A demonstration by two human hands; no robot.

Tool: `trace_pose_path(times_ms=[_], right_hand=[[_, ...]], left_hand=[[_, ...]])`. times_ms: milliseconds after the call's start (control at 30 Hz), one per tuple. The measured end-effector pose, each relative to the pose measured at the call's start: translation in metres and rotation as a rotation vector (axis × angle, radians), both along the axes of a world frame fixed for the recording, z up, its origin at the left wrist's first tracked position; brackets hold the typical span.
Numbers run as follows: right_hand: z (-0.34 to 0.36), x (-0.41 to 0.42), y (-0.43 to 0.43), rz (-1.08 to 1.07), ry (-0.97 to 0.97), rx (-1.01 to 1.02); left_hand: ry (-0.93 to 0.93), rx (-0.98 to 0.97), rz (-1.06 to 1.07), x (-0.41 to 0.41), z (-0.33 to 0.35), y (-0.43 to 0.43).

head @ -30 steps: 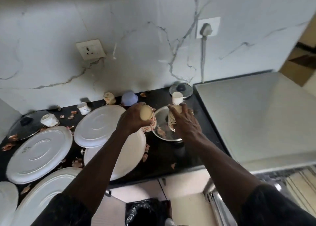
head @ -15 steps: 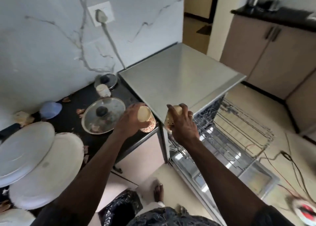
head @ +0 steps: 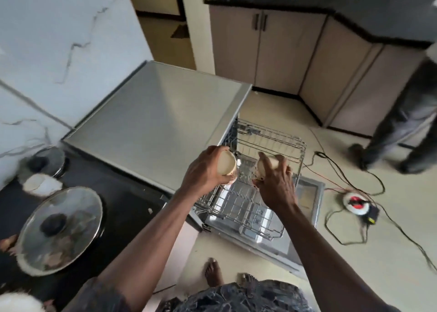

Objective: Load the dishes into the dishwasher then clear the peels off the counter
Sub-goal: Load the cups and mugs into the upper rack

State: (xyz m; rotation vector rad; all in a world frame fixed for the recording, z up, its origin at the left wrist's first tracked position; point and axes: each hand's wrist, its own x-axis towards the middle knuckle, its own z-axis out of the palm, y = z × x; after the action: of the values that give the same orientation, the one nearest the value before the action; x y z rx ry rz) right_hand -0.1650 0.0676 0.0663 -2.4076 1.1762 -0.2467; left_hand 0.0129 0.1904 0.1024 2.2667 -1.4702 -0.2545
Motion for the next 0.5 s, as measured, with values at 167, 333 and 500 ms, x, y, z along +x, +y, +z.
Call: trace_pose_path(times_ms=[167,333,500], right_hand=[[-0.030,-0.029,-0.013,-0.174,0.037,0.062],[-0.065,-0.045,-0.027,-0.247,0.122,0.157],[-0.102,-0.039,-0.067,-0.226,0.119,0.196]], left_hand=[[-0.002,0.080,-0.120,-0.006,-0.045,-0.044],[0.011,0.204,-0.153,-0.009,-0.092,-0.077],[0.040,0.281,-0.092,0.001,-0.131,-0.110]])
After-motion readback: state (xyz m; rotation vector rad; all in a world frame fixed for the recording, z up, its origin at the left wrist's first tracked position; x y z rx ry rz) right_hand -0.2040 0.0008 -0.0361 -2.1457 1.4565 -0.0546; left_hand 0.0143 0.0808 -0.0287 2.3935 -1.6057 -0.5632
